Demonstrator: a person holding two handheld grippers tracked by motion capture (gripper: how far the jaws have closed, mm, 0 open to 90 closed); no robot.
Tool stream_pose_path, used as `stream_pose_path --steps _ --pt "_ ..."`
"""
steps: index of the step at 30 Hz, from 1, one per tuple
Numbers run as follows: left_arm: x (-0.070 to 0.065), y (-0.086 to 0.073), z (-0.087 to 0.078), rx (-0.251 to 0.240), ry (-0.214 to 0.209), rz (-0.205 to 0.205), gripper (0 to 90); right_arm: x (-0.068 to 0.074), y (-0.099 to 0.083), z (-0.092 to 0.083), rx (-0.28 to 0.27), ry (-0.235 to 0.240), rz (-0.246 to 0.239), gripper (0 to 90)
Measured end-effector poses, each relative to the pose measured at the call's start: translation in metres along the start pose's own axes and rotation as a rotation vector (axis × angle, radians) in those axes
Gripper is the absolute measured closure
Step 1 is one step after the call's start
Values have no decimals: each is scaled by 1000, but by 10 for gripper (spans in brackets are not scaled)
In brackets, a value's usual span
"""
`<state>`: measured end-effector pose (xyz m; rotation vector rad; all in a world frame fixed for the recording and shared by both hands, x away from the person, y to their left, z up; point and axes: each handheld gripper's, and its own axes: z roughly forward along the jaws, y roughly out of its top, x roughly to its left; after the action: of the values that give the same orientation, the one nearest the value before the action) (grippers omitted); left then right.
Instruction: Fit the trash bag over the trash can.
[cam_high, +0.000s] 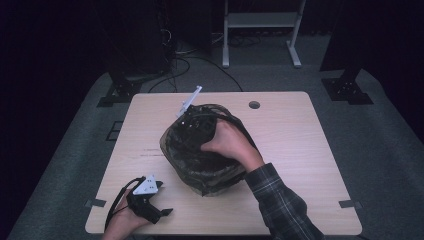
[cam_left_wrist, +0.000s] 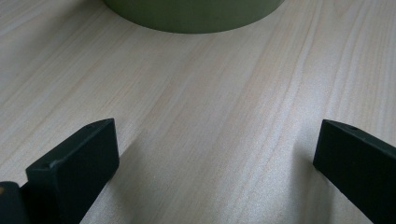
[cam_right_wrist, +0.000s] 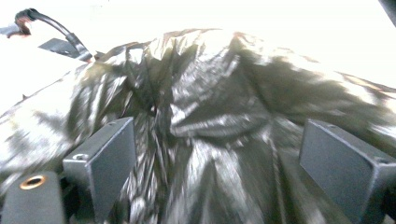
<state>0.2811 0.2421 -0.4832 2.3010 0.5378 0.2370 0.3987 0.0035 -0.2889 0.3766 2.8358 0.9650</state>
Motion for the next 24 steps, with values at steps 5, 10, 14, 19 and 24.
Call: stream_pose_path --steps 5,10,14,19,24 --pt "0 0 0 -1 -1 -1 0 2 -23 -36 -107 -15 0 98" --pt "0 0 0 -1 0 -1 0 9 -44 -62 -188 -38 1 97" --pt "0 0 0 -1 0 0 0 18 -69 -86 -244 -52 9 98" --pt "0 0 0 -2 0 -1 0 31 -115 -106 -294 -73 43 97" --pt "0 0 0 1 -1 -1 0 46 -157 -110 -350 -79 82 98"
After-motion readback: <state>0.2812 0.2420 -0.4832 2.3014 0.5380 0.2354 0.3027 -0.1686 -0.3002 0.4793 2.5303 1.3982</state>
